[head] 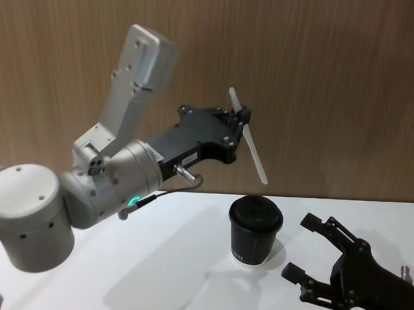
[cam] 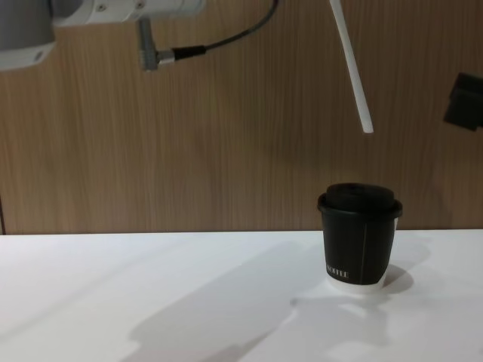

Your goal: Pick up the straw with one hand, pass it to the other hand, and insert it into the cup.

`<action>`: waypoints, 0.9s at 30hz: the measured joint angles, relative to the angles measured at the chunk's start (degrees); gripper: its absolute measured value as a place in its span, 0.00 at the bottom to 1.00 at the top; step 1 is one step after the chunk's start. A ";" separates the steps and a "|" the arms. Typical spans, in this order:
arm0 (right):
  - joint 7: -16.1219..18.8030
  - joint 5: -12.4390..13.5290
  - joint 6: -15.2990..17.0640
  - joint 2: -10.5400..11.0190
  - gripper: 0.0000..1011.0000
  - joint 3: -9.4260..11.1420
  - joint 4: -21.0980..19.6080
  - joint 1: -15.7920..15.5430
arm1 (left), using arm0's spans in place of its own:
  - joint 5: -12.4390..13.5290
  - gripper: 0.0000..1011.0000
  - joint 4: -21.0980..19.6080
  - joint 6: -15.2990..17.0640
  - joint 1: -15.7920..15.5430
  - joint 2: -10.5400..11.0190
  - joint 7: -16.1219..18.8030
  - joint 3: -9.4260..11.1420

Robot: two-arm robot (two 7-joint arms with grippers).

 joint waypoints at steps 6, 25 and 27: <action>0.00 0.00 0.00 0.00 0.99 0.00 0.00 0.00 | 1.87 0.01 0.76 2.67 -2.03 -0.85 1.18 0.89; 0.00 0.00 0.00 0.00 0.99 0.00 0.00 0.00 | 2.69 0.01 4.14 9.78 -6.71 -3.74 0.93 2.21; 0.00 0.00 0.00 0.00 0.99 0.00 0.00 0.00 | 2.97 0.01 4.52 10.15 -7.05 -3.98 0.92 2.40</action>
